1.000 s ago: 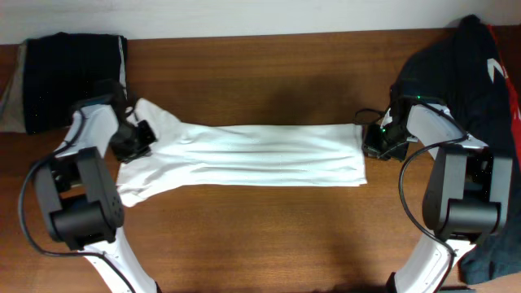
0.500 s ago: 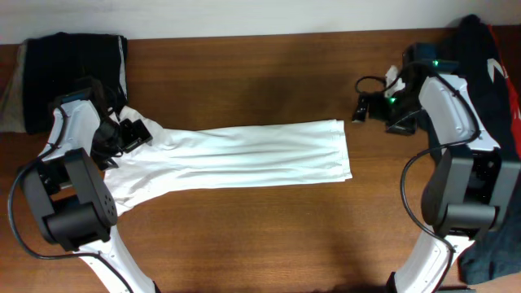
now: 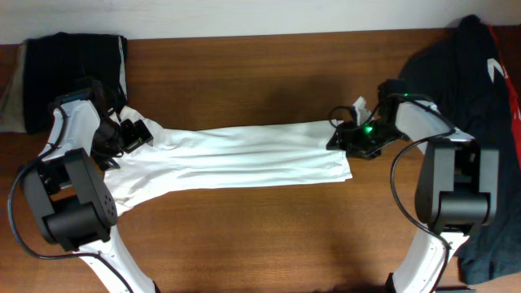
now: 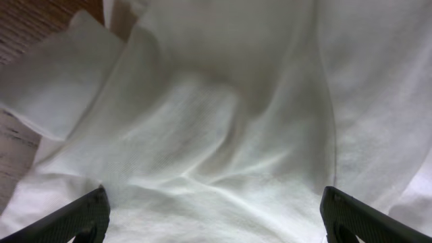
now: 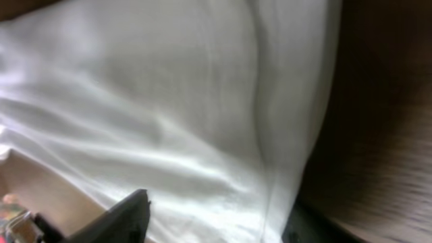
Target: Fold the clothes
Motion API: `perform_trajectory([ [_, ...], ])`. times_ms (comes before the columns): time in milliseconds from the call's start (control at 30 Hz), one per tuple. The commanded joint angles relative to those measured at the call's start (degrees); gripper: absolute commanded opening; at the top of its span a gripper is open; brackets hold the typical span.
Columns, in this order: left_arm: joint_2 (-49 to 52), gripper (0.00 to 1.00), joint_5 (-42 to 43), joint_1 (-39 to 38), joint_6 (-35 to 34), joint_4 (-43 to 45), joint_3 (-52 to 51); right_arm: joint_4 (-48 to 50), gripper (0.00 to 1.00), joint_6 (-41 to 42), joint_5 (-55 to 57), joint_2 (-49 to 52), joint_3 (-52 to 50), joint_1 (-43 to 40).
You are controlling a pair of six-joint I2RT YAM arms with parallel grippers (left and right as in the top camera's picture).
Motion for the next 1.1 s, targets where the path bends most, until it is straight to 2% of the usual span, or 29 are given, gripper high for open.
perform_trajectory([
  [0, -2.1, 0.99, 0.63, 0.42, 0.0, -0.37, 0.92, -0.07, 0.18, 3.61, 5.62, 1.66, -2.49, 2.84],
  [33, -2.1, 0.99, 0.63, 0.42, 0.0, -0.35, 0.92, -0.07, 0.04, 4.96, 5.79, 1.66, -2.49, 2.86],
  [167, -2.1, 0.99, 0.63, 0.42, 0.02, -0.39, 0.9, -0.37, 0.04, 10.05, 9.57, 1.55, -1.29, 1.62],
  [233, -2.1, 0.99, 0.63, 0.42, 0.02, -0.42, 0.9, -1.88, 0.04, 10.03, 9.94, 1.01, 0.09, 0.46],
  [367, -2.1, 1.0, 0.63, 0.42, 0.0, -0.61, 0.61, -9.46, 0.04, 10.05, 15.89, -2.54, 6.54, -3.98],
  [500, -2.1, 0.99, 0.66, 0.42, 0.02, -0.59, 0.22, -16.68, 0.04, 10.05, 21.49, -5.97, 12.22, -4.79],
  [600, -2.1, 0.99, 0.63, 0.42, 0.0, -0.35, 0.22, -18.25, 0.04, 10.03, 21.16, -7.5, 13.92, -1.53],
  [933, -2.1, 0.99, 0.61, 0.42, 0.02, -0.15, 0.22, -14.03, 0.04, 17.11, 20.98, -7.72, 17.66, 19.08],
  [1067, -2.1, 0.99, 0.59, 0.42, 0.02, -0.15, 0.22, -12.94, 0.04, 17.14, 21.0, -7.5, 17.0, 26.49],
])
